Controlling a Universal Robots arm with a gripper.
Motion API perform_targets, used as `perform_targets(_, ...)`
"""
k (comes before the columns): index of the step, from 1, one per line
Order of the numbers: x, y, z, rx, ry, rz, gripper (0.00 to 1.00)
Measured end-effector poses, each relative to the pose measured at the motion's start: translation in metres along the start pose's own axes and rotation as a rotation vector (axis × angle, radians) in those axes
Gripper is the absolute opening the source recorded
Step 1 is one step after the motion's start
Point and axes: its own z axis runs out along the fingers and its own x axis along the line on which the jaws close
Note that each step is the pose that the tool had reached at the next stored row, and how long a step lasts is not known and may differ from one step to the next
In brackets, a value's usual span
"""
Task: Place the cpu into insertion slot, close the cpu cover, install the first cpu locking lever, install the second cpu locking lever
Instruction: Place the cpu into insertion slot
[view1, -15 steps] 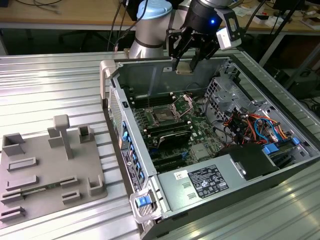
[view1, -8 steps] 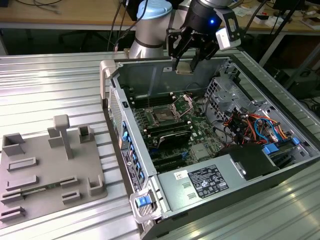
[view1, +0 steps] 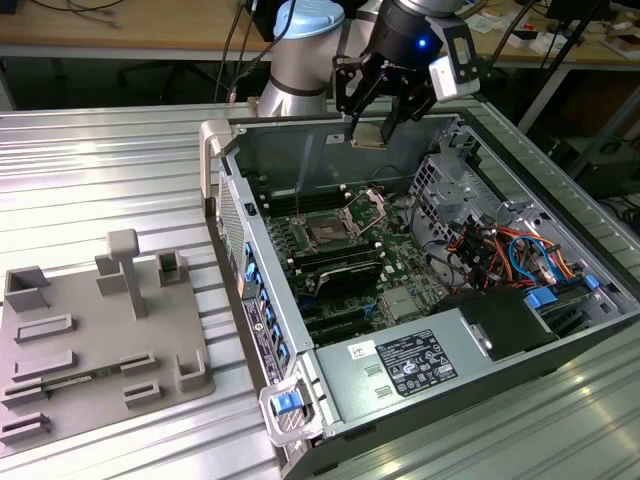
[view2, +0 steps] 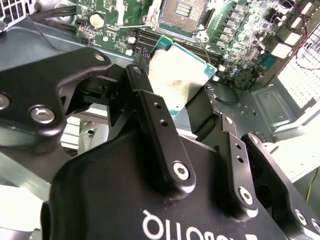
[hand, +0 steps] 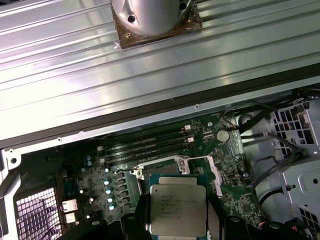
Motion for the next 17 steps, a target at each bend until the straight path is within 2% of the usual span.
perform_targets(17, 0.0028, -0.0007, 0.0000, -0.0015, -0.0067, 0.075, 0.55)
